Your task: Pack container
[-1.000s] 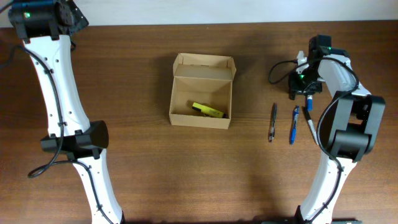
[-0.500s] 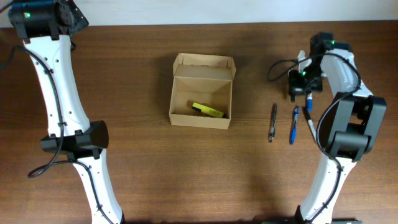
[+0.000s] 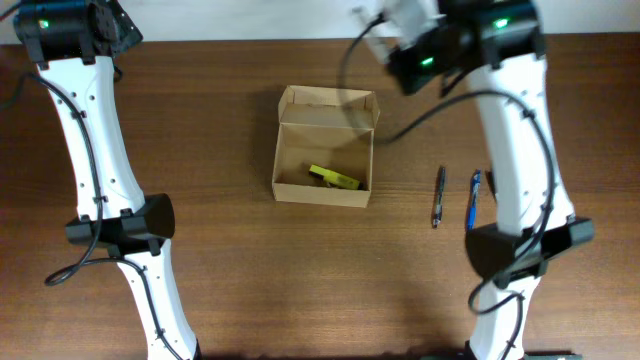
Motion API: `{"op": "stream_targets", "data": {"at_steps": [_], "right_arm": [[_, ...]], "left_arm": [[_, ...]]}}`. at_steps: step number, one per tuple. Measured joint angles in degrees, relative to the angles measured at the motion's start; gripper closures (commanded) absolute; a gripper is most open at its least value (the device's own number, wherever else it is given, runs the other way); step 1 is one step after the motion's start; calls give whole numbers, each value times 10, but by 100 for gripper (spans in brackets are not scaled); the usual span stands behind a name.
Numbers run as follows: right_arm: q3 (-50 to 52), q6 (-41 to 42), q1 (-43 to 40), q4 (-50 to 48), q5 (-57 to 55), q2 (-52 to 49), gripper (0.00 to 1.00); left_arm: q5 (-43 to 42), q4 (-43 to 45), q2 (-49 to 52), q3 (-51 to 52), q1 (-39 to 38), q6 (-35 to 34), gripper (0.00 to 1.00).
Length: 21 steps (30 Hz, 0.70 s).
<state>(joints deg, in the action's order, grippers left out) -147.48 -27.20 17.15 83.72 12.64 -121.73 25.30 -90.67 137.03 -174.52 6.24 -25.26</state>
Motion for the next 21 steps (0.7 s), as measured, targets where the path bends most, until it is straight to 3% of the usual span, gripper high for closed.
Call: {"op": "stream_targets", "data": {"at_steps": [9,21], "right_arm": [[121,-180,94,-4,4,-29,96],[356,-221,97,-140,1,-51,96]], "left_arm": [[0,0,0,0,0,0,0],[0,0,0,0,0,0,0]]}}
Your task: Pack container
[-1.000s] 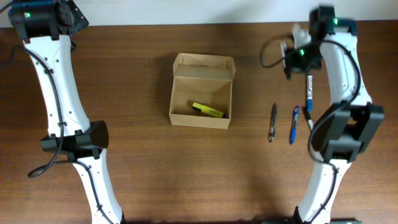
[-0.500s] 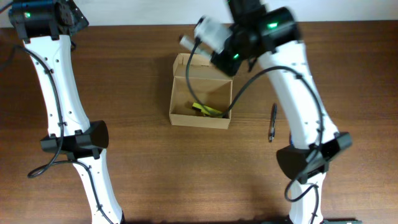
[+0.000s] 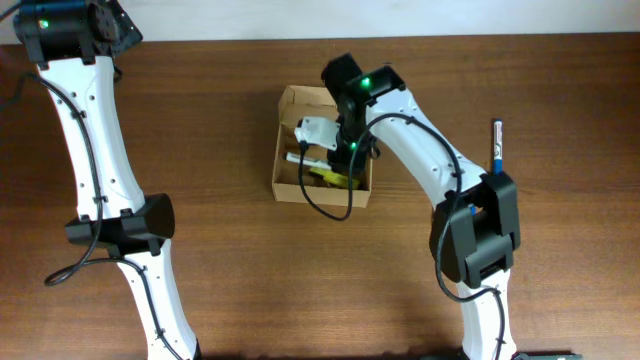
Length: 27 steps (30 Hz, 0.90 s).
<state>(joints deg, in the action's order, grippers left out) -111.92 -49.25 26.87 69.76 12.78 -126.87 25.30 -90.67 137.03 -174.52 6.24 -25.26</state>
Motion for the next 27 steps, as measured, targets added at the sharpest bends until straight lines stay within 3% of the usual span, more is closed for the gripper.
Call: {"op": "stream_targets", "data": {"at_steps": [7,12,15,21,25,27], "right_arm": [[75,23,0,-73,0,0,95],[87,52,0,-74,-12,0,70],[73,82,0,-53,-36,0,64],[-37,143,0,7,-61,1,58],[-152,185,0,60,-75,3,67],[-214,226,-2,78,-87,7,68]], "left_arm": [[0,0,0,0,0,0,0],[0,0,0,0,1,0,0],[0,0,0,0,1,0,0],[0,0,0,0,1,0,0],[0,0,0,0,1,0,0],[0,0,0,0,1,0,0]]}}
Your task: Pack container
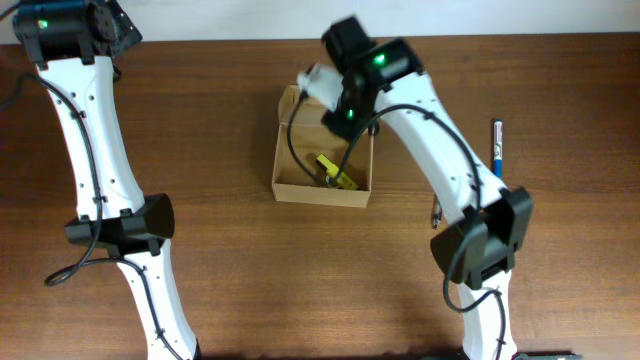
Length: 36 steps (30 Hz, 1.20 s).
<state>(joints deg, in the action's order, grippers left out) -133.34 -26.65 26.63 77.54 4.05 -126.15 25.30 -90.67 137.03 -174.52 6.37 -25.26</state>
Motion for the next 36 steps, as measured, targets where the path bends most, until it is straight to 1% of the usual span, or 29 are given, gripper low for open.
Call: {"op": "stream_targets", "data": {"at_steps": [4,6,10,11,12,13,17,20,22,25,28,32,36], "right_arm": [[-113,89,-18,36,-9,13,67],[-143,120,-40,51,-11,24,67],[-157,170,-125,85,-12,43,67],[-156,177,-149,88,-12,43,66],[-148,186,-178,88,-12,43,62],[-138,193,-205,87,-10,42,59],[-82,209,-294,68,-5,41,58],[-18,223,-349,34,5,40,58],[42,228,-378,3,14,40,58],[130,234,-402,-49,20,38,55],[203,235,-416,-95,25,31,54],[279,235,-427,-141,27,30,53],[327,235,-431,-181,25,30,53]], "left_arm": [[0,0,0,0,0,0,0],[0,0,0,0,0,0,0],[0,0,0,0,0,0,0],[0,0,0,0,0,0,0],[0,0,0,0,0,0,0],[0,0,0,0,0,0,0],[0,0,0,0,0,0,0],[0,0,0,0,0,0,0],[0,0,0,0,0,0,0],[0,0,0,0,0,0,0],[0,0,0,0,0,0,0],[0,0,0,0,0,0,0],[0,0,0,0,0,0,0]]}}
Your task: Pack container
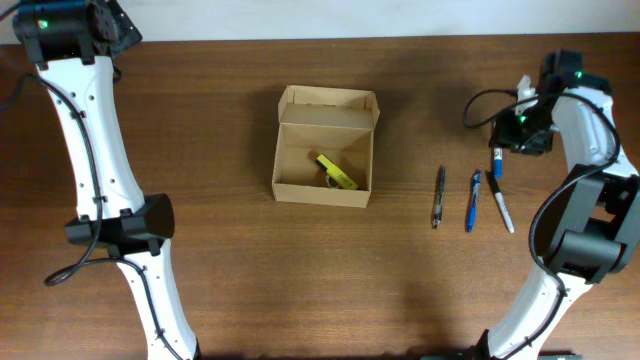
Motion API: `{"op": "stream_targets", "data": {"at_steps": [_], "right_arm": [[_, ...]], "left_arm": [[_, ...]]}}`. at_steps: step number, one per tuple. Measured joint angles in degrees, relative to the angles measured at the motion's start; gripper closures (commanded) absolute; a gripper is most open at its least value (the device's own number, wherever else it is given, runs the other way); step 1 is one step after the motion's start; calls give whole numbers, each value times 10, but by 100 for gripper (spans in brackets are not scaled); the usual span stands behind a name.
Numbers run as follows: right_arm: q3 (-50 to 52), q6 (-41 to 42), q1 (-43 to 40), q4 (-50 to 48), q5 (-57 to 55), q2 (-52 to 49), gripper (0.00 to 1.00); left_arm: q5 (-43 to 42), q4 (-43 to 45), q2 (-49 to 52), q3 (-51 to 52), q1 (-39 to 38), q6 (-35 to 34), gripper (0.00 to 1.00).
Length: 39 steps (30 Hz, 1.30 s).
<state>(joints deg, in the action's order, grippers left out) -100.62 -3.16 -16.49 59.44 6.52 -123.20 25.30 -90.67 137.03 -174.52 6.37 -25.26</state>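
Note:
An open cardboard box (288, 150) stands mid-table with a yellow item (337, 172) lying slanted on its floor. To its right lie a dark pen (438, 196), a blue pen (472, 200) and a white pen (504, 211). My right gripper (508, 140) is at the far right, over the upper end of a blue-capped pen (497, 165). Its fingers are hidden under the wrist. My left arm (95, 160) runs up the left side, and its gripper is out of view.
The box's lid flap (328, 100) stands open at the far side. A black cable (480, 100) loops out from the right wrist. The right arm's base link (585, 250) sits just right of the pens.
My right arm has left the box's far rim and now reaches to the far right, over the blue-capped pen. The yellow item lies as before. The left arm is unchanged.
My right arm was first raised behind the box, and the yellow item lay nearly flat across the box. Then the gripper was down inside the box. Then it was above the box's far rim with the yellow item turned slantwise. Now it is over the pens.

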Motion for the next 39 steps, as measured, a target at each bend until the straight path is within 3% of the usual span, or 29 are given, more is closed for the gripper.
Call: {"op": "stream_targets", "data": {"at_steps": [12,19,28,34,39], "right_arm": [[100,0,0,-98,-18,0,55],[120,3,-1,-120,-24,0,96],[117,4,-1,-108,-23,0,96],[21,3,2,14,26,-5,96],[-178,-14,27,144,60,-8,96]], "left_arm": [[0,0,0,0,0,0,0],[0,0,0,0,0,0,0],[0,0,0,0,0,0,0],[0,0,0,0,0,0,0],[0,0,0,0,0,0,0]]}}
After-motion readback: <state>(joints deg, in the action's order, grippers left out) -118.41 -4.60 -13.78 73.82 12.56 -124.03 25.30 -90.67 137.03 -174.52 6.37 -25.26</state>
